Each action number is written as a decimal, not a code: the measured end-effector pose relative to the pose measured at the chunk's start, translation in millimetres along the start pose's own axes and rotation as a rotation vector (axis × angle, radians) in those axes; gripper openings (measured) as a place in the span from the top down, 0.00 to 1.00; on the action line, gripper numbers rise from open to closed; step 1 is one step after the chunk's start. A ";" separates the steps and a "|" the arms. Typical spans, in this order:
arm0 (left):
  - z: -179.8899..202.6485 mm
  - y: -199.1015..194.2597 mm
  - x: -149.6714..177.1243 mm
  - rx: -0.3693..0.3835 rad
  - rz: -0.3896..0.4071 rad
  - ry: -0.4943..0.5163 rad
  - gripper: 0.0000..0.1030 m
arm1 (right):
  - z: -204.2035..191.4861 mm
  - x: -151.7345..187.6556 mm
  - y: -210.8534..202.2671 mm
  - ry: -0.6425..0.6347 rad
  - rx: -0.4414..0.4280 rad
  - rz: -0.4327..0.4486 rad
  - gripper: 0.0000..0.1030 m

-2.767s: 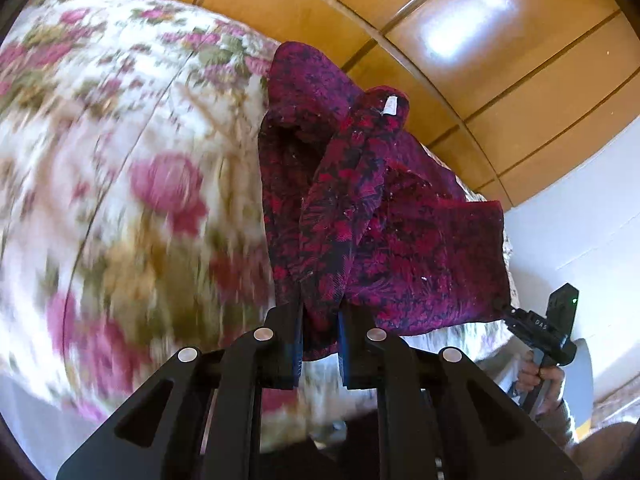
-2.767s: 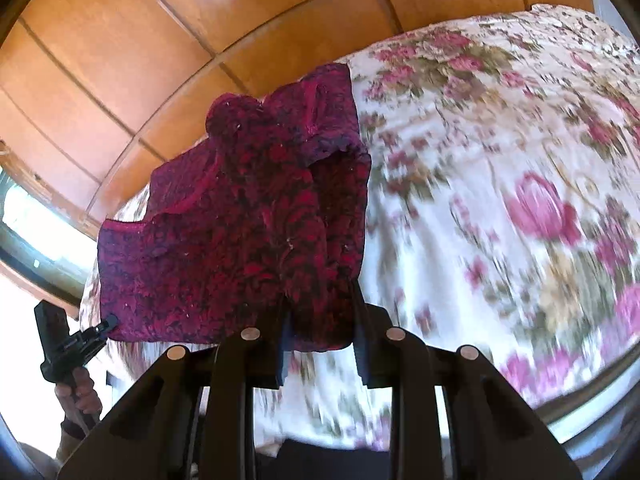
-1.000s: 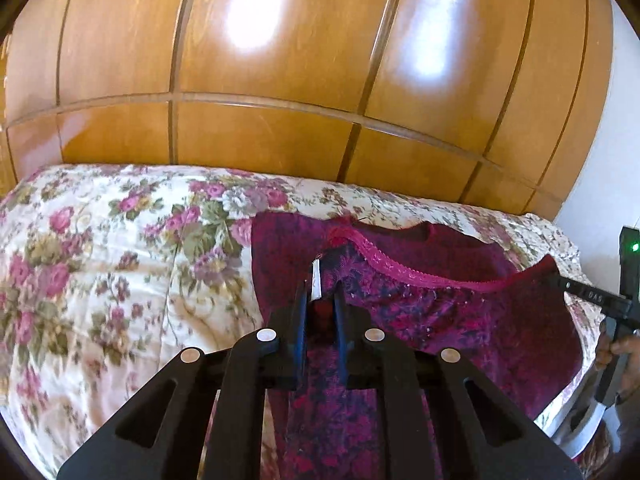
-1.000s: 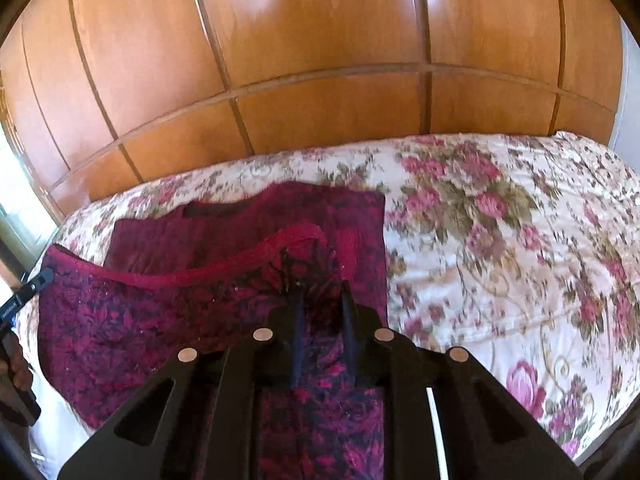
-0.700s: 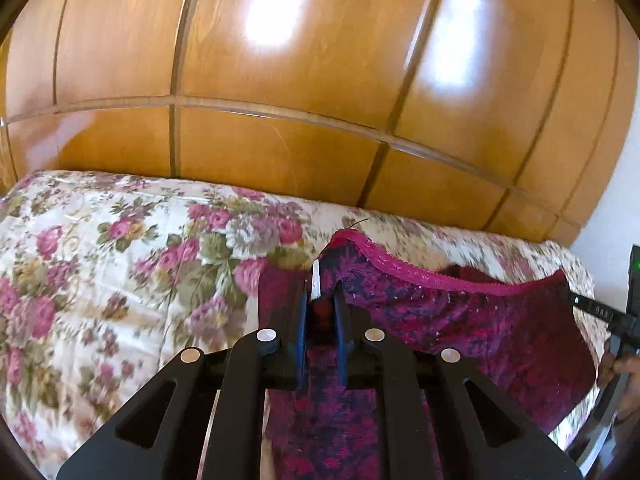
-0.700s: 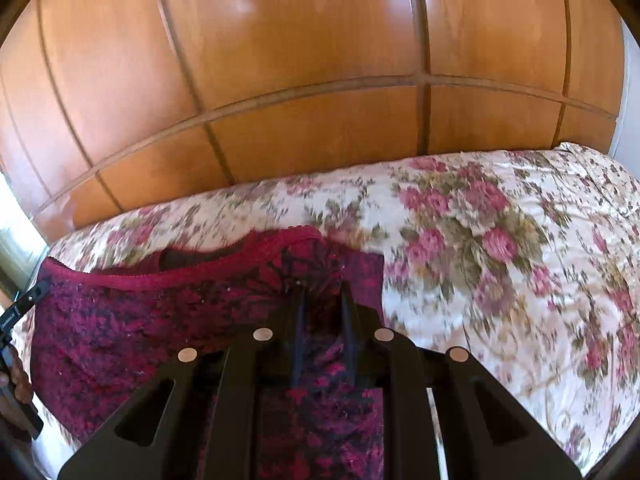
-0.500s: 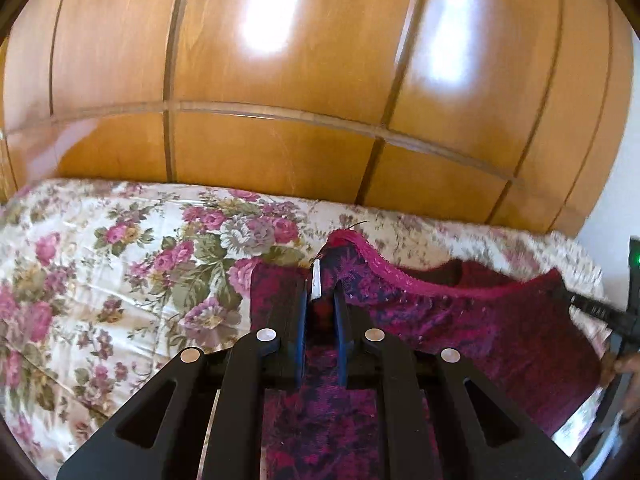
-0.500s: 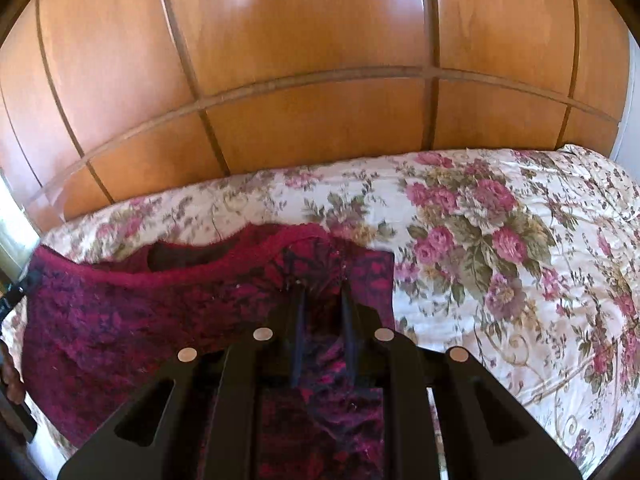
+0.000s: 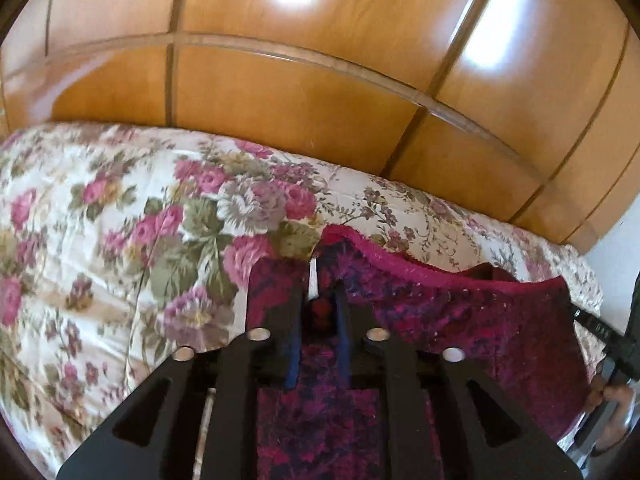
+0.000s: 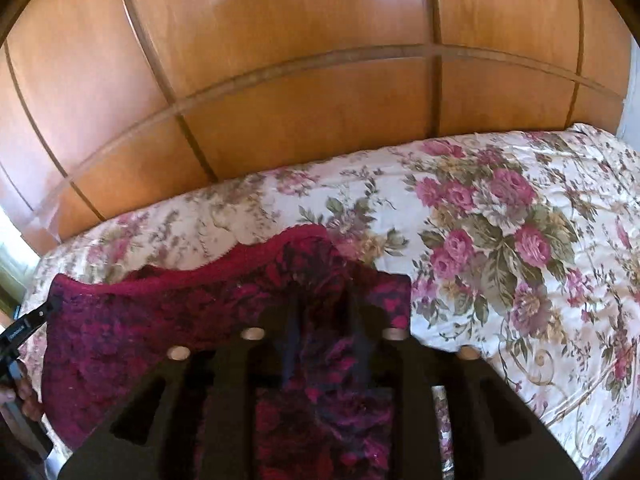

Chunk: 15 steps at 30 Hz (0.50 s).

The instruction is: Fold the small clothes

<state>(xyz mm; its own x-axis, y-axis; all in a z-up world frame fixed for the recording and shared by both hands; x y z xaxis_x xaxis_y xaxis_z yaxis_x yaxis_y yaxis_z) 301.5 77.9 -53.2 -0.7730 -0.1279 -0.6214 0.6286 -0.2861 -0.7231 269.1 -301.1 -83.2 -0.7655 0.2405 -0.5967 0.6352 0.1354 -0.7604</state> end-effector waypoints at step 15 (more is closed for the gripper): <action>-38.0 -78.6 143.5 0.312 -0.026 -0.139 0.44 | 64.3 147.7 -84.8 0.143 -0.161 -0.106 0.39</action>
<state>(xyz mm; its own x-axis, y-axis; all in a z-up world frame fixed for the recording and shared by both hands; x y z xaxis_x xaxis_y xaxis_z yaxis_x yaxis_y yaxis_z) 144.4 118.1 -97.0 -0.8062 -0.2391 -0.5412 0.5687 -0.5653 -0.5975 95.5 -338.9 -123.4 -0.8140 0.3488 -0.4645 0.5688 0.3163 -0.7592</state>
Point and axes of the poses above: each gripper's, at about its wrist camera, not at the fingertips, and y roughly the way its jaws point, z to its right, x to its underside, the point moved 7 cm from there along y, roughly the way its jaws point, and after that the axes turned 3 degrees about y, right-handed, at the moved point
